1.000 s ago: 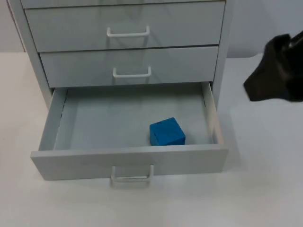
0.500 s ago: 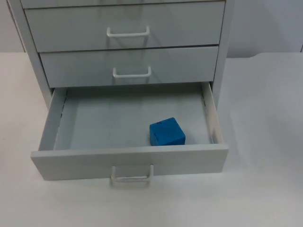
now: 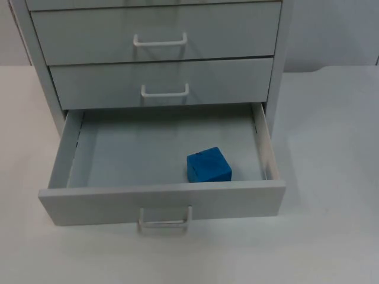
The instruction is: Open the drawer with the left hand, place the block into the drawer with the right hand, then close the drawer with the left hand.
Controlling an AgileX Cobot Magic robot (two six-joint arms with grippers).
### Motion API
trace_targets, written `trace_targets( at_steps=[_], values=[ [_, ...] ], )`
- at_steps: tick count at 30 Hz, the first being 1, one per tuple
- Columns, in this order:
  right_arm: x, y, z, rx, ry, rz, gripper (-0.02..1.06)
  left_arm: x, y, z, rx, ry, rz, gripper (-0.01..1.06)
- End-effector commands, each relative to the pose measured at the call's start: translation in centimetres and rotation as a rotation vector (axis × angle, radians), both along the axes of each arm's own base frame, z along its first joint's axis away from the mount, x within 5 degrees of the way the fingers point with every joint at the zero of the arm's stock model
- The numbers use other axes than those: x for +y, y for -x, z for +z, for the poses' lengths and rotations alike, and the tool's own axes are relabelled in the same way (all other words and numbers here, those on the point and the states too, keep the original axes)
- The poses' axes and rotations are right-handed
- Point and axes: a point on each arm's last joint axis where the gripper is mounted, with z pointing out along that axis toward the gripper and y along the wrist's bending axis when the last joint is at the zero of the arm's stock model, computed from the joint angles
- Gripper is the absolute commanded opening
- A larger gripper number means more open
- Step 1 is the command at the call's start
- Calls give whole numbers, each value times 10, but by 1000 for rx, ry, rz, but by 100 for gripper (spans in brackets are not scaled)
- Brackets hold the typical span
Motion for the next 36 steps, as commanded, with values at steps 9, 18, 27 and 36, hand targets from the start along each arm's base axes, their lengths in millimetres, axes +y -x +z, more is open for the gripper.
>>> trace_targets(
  at_steps=[9,18,27,36],
  values=[
    [-2,1,-5,-9,36,28,77,-6,0,0,-8,38,-55,102],
    [-2,1,-5,-7,40,31,77,-13,-1,3,-45,71,-132,37],
    [-2,3,-6,10,34,32,77,-37,3,8,-105,117,-349,0],
    [-2,2,-6,8,34,32,77,-94,7,-4,-96,26,-579,0]
  ],
)
